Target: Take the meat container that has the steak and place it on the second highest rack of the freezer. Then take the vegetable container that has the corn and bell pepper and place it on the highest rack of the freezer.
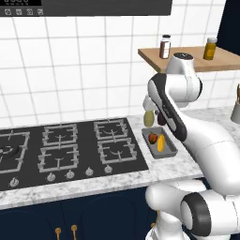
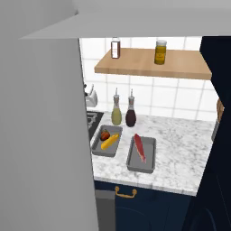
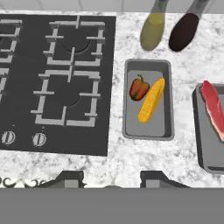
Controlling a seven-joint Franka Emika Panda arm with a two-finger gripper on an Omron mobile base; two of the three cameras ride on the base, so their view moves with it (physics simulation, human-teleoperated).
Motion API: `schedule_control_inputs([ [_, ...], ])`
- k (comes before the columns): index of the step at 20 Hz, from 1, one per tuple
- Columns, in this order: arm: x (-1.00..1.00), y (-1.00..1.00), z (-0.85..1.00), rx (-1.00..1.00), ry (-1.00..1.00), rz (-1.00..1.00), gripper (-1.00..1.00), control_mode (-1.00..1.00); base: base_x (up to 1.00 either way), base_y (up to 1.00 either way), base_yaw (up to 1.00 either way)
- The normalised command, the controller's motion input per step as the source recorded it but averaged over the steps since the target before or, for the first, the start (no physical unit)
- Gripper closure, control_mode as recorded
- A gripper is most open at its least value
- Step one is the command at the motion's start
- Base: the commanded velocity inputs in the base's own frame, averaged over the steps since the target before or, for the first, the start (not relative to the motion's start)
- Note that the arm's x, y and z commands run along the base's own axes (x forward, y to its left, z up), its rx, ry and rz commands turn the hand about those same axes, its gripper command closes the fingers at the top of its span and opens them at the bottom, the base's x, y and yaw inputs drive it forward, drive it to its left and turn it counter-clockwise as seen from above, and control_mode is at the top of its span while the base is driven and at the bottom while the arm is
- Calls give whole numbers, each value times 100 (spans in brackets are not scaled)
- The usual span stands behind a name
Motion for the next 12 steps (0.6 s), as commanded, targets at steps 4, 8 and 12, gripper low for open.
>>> schedule_control_inputs([
  [4, -59, -29, -10, 2, -3, -9, -100, -100, 0, 0, 0],
  [8, -98, -94, -36, 19, -3, -38, -100, -100, 0, 0, 0],
  [12, -16, -100, -67, 23, 20, -64, -100, -100, 0, 0, 0],
])
